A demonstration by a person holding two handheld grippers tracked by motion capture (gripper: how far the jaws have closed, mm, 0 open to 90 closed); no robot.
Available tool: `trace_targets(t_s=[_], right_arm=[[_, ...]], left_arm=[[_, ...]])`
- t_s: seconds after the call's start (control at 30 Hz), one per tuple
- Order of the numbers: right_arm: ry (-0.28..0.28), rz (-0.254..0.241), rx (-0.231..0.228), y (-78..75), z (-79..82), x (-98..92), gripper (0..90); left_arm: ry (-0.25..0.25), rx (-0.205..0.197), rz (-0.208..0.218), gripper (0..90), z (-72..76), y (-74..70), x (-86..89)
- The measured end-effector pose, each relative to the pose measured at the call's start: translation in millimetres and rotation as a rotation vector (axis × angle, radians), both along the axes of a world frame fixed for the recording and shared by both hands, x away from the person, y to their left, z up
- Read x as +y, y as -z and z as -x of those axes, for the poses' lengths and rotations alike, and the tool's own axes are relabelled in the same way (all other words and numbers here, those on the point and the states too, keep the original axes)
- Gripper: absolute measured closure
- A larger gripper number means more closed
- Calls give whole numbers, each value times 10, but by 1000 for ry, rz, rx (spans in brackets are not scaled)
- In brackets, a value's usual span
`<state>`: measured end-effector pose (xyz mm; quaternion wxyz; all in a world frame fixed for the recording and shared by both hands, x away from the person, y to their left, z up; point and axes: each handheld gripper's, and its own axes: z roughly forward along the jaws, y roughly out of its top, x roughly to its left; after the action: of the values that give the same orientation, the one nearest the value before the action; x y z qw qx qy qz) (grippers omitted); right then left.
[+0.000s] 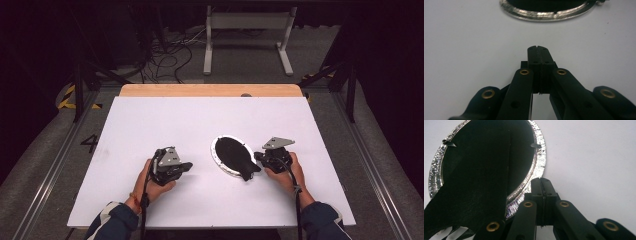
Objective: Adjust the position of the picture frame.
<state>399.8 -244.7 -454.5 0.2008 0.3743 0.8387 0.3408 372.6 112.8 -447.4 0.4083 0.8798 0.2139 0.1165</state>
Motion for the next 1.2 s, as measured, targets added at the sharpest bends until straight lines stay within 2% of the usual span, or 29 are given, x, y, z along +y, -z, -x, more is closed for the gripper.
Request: trace_targets(t_s=[0.03, 0.13, 0.17, 0.3, 0.37, 0.47, 0.53, 0.6, 0.77, 0.87, 0.93, 1.1, 1.2], right_arm=[[0, 0, 0, 0, 0, 0, 900], [6, 15, 3, -8, 32, 94, 900], [6, 15, 3, -8, 32, 94, 900], [-4, 1, 14, -6, 66, 137, 900], [-11, -3, 19, -7, 75, 148, 900], [-16, 0, 17, -6, 90, 159, 900], [-19, -3, 17, -4, 107, 163, 900], [-22, -14, 24, -1, 137, 156, 900], [-40, -22, 34, -2, 215, 154, 900], [-58, -21, 39, -3, 277, 158, 900], [-65, -17, 33, 4, 320, 173, 900], [-66, -22, 40, 3, 330, 179, 900], [-68, -21, 43, -1, 343, 197, 900]], left_arm=[[0, 0, 0, 900, 0, 0, 0], [36, 13, -19, 900, 13, 39, -196], [36, 13, -19, 900, 13, 39, -196], [46, 9, -28, 900, 45, 65, -399], [60, -1, -64, 900, 65, 74, -497], [58, -4, -77, 900, 57, 85, -544], [36, 6, -74, 900, 27, 109, -584], [35, 7, -93, 900, -7, 145, -630], [21, 3, -75, 900, -56, 160, -633], [25, -12, -85, 900, -75, 159, -644], [15, -7, -78, 899, -90, 160, -642], [14, -17, -92, 899, -98, 155, -643], [4, -9, -83, 898, -126, 157, -629]])
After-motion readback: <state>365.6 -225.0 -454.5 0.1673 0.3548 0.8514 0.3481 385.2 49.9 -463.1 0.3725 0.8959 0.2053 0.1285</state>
